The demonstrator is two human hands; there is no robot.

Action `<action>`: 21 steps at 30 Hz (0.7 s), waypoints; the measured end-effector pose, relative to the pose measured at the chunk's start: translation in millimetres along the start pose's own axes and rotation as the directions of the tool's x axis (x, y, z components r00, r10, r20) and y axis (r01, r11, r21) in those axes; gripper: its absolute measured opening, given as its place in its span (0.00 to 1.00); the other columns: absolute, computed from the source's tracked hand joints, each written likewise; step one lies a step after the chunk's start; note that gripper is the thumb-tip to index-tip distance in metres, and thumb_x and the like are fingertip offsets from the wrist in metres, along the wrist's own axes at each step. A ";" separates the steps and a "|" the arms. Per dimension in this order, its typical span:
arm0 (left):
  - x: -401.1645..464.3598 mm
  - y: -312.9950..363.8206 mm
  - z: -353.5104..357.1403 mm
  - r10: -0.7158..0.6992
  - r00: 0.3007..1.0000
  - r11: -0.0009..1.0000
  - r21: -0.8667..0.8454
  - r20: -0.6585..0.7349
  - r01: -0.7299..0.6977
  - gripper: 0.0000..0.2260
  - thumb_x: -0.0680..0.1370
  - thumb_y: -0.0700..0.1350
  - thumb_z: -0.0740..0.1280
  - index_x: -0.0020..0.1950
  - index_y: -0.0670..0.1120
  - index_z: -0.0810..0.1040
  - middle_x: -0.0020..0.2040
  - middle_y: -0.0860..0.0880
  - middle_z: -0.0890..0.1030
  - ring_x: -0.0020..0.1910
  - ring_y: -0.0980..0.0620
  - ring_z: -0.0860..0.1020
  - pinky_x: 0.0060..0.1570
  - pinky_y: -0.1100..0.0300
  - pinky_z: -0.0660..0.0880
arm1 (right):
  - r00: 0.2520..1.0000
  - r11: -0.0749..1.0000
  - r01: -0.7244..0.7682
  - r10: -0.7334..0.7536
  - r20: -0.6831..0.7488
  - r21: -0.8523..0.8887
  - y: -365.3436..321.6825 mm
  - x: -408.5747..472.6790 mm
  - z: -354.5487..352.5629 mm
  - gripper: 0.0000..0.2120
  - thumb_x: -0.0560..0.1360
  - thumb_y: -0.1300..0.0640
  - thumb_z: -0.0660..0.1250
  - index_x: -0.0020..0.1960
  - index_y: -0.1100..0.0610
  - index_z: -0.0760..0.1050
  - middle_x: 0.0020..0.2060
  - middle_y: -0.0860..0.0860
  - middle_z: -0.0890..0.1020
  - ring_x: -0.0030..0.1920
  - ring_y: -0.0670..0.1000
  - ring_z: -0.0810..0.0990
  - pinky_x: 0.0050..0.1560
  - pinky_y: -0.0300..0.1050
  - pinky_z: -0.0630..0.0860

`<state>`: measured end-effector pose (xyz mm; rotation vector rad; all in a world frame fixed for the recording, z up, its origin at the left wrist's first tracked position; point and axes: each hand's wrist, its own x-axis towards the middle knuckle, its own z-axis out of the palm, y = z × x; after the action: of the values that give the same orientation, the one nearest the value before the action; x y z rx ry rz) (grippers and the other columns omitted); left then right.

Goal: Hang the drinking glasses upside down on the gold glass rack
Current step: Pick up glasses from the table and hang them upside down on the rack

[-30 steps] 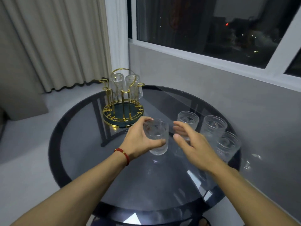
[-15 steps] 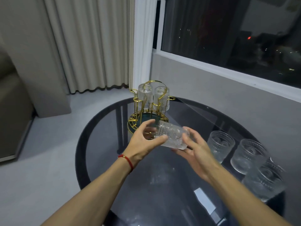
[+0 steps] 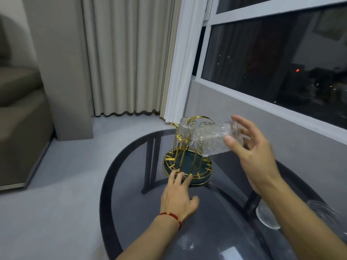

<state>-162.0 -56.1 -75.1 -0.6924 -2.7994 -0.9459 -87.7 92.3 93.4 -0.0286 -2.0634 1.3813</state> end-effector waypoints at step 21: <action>-0.9 -16.2 8.9 0.085 0.996 0.996 0.006 -0.004 -0.085 0.35 0.71 0.51 0.67 0.78 0.56 0.62 0.79 0.54 0.60 0.81 0.49 0.45 0.67 0.44 0.73 | 0.980 0.815 0.057 0.064 0.187 -0.576 5.5 131.3 141.8 0.30 0.80 0.50 0.69 0.80 0.48 0.67 0.74 0.58 0.73 0.76 0.62 0.68 0.76 0.62 0.61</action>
<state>-168.2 -62.6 -91.3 -0.8011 -2.7437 -0.9226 -267.1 25.3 120.5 -0.1590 -2.5865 0.7219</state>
